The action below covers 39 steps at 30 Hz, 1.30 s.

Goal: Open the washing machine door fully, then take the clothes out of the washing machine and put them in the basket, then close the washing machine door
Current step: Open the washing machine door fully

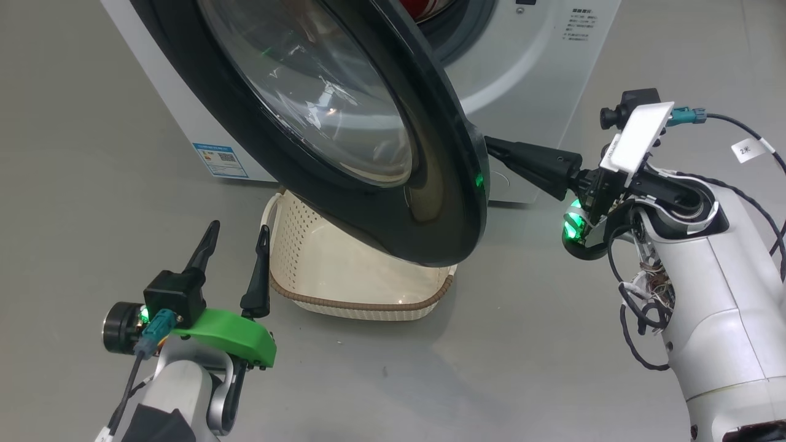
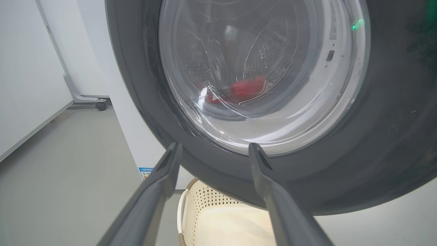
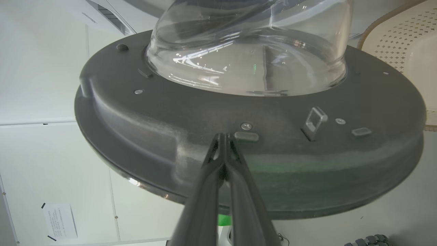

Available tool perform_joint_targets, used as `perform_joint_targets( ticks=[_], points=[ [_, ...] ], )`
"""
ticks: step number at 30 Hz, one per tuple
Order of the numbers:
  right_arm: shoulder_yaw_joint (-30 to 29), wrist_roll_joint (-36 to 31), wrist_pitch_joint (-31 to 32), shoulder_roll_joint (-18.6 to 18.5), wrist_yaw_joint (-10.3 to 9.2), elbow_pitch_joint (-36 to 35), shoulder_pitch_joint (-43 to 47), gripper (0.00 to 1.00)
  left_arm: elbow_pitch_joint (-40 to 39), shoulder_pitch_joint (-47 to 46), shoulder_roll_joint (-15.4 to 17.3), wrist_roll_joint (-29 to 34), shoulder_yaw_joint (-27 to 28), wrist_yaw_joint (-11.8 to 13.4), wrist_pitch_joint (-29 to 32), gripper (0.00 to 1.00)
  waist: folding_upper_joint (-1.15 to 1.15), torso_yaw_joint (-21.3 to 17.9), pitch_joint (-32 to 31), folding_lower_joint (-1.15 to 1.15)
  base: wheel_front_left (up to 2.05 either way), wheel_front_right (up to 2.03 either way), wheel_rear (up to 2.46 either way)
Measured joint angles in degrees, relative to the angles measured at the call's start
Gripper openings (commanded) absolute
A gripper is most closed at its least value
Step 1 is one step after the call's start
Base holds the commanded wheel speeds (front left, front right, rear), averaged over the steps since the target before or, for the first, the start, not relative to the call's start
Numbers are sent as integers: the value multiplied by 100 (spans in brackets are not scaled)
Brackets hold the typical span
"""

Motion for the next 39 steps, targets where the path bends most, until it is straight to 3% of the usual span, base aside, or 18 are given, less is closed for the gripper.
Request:
perform_joint_targets(
  ticks=[11, 24, 39],
  points=[
    [307, 53, 3, 25, 0, -220, 364, 0, 62, 113, -11, 22, -79, 0, 0, 100, 0, 383, -214, 0, 0, 0, 0],
    [895, 610, -2, 26, 0, -579, 774, 0, 118, 207, -21, -40, -98, 14, 0, 100, 0, 936, -394, 0, 0, 0, 0],
    [1494, 914, -335, 23, 0, -844, 946, 0, 133, 328, -27, -115, -127, 33, 0, 100, 0, 1447, -496, 0, 0, 0, 0]
  ],
)
